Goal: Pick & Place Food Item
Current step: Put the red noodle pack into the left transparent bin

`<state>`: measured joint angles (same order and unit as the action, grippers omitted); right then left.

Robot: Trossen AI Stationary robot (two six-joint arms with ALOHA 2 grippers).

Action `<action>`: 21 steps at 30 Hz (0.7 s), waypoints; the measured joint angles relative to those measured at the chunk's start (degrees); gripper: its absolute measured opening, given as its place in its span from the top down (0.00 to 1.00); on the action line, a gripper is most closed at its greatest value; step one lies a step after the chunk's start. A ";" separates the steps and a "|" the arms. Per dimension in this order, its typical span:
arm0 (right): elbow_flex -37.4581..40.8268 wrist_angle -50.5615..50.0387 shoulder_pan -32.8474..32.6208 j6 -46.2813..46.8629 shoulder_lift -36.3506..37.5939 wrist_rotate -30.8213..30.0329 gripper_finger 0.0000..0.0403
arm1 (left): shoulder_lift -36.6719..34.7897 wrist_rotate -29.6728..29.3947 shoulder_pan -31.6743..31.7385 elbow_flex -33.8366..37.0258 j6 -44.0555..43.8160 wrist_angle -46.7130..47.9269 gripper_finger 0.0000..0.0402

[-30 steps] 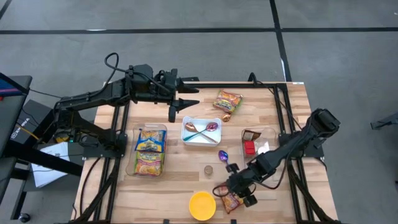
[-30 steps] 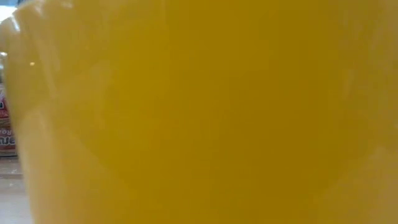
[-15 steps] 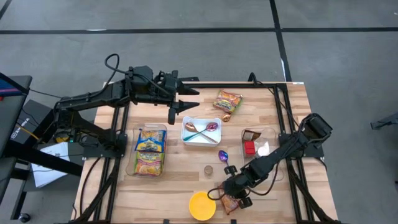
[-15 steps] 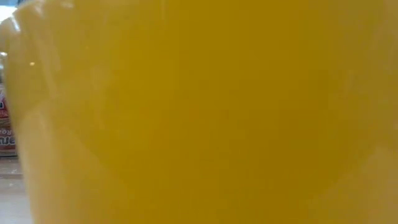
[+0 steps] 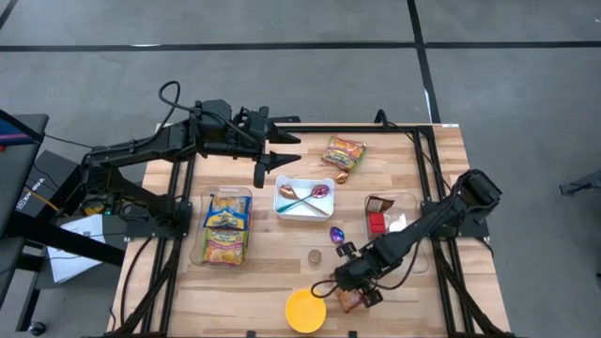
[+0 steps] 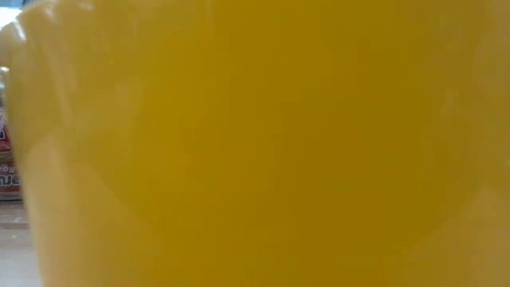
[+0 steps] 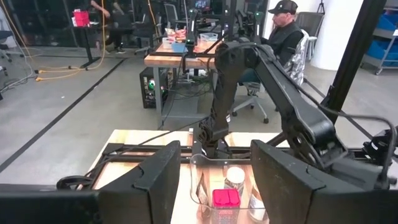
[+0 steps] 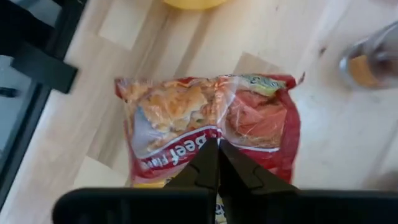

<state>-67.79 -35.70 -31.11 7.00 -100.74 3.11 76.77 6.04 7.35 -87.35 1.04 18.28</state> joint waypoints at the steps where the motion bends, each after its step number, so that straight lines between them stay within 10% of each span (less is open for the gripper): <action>1: -0.12 -0.32 0.46 -1.03 0.72 -0.03 1.00 | 0.00 0.00 0.00 0.01 0.02 0.20 0.53; 8: -0.13 -3.74 6.12 -8.80 7.67 -0.63 1.00 | 0.00 -0.24 0.00 -0.02 -0.64 6.46 0.49; 21: -9.10 -9.02 17.90 -24.96 17.25 -3.65 1.00 | 4.87 -4.13 -0.46 -0.02 -36.64 9.86 0.36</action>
<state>-76.89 -44.73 -13.20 -17.96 -83.49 -0.53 81.64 1.91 6.89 -87.37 -35.60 28.14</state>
